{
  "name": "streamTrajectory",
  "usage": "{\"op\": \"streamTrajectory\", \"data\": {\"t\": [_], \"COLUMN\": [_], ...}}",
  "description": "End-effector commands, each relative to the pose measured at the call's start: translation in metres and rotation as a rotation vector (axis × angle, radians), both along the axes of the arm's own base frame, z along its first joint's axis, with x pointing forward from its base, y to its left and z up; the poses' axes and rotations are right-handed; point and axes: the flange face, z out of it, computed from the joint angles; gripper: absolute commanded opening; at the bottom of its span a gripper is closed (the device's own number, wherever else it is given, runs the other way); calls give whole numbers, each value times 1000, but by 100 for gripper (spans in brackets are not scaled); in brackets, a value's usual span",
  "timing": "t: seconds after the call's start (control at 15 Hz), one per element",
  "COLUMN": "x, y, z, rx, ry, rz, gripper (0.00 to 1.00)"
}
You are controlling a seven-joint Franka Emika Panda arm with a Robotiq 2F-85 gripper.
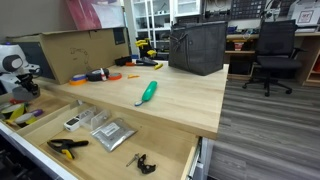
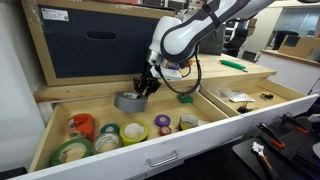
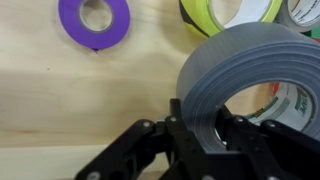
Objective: Put the grey tape into the drawer
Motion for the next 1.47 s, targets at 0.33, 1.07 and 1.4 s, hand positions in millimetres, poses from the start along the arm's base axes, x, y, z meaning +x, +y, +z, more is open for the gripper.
{"op": "streamTrajectory", "data": {"t": [0.33, 1.07, 1.4], "x": [-22, -31, -19], "y": [-8, -21, -32], "z": [15, -9, -11], "rx": [-126, -241, -271], "ry": [-106, -132, -156], "rz": [-34, -55, -98], "gripper": [11, 11, 11]}}
